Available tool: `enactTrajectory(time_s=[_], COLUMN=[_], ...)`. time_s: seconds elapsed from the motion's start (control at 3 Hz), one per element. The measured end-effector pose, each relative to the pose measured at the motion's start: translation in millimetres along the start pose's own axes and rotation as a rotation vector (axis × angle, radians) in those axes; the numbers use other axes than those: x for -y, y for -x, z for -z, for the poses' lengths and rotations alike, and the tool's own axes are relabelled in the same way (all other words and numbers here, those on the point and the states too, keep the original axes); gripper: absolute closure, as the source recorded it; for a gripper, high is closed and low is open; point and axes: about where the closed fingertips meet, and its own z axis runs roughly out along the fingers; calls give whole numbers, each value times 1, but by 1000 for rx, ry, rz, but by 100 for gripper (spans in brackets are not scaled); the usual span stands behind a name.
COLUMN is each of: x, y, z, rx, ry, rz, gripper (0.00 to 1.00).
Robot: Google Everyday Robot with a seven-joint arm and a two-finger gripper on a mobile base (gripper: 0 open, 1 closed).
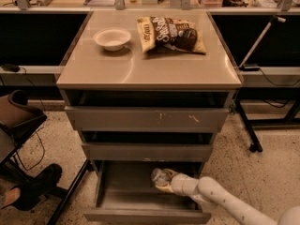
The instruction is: Place blue plastic bottle into bottom drawer
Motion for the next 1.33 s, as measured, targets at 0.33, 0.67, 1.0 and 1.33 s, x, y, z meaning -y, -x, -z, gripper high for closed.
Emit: enactTrajectory(time_s=[0.33,0.67,1.0,1.33], x=[-16,-30,-31,-31], y=[-39,-51,-51,-51], z=[-20,-21,-21,-21], rx=[9,7,8,8], ry=[5,56,59,59], rz=[-36,-19,-19,-19], gripper=[100,100,81,58])
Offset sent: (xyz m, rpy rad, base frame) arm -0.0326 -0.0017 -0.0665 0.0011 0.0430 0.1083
